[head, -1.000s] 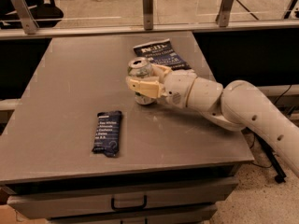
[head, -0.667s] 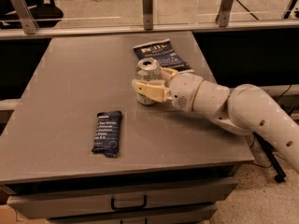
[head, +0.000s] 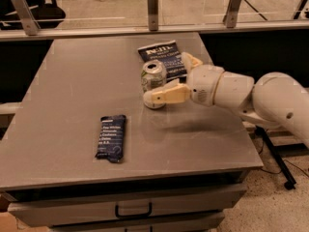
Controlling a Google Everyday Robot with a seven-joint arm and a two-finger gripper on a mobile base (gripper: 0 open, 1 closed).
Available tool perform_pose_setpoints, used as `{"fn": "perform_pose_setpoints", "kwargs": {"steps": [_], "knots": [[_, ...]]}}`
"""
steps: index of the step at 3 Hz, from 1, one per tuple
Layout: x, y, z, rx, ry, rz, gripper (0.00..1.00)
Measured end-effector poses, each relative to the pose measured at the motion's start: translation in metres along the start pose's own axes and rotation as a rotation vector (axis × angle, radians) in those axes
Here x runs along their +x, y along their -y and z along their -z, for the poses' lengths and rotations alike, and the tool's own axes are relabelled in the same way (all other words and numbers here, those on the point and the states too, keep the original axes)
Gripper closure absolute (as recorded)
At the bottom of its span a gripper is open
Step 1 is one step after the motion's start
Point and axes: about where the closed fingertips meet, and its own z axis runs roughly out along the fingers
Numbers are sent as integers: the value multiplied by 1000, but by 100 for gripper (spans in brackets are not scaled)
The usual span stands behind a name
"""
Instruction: Place 7up can upright
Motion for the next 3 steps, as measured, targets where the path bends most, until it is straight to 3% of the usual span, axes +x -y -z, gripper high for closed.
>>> {"fn": "perform_pose_setpoints", "kwargs": {"steps": [1,2,3], "knots": [[-37,31,23,1,-47,73,0],[-81,66,66,37,-146,198,0],[-105,84,90,66,-132,222,0]]}}
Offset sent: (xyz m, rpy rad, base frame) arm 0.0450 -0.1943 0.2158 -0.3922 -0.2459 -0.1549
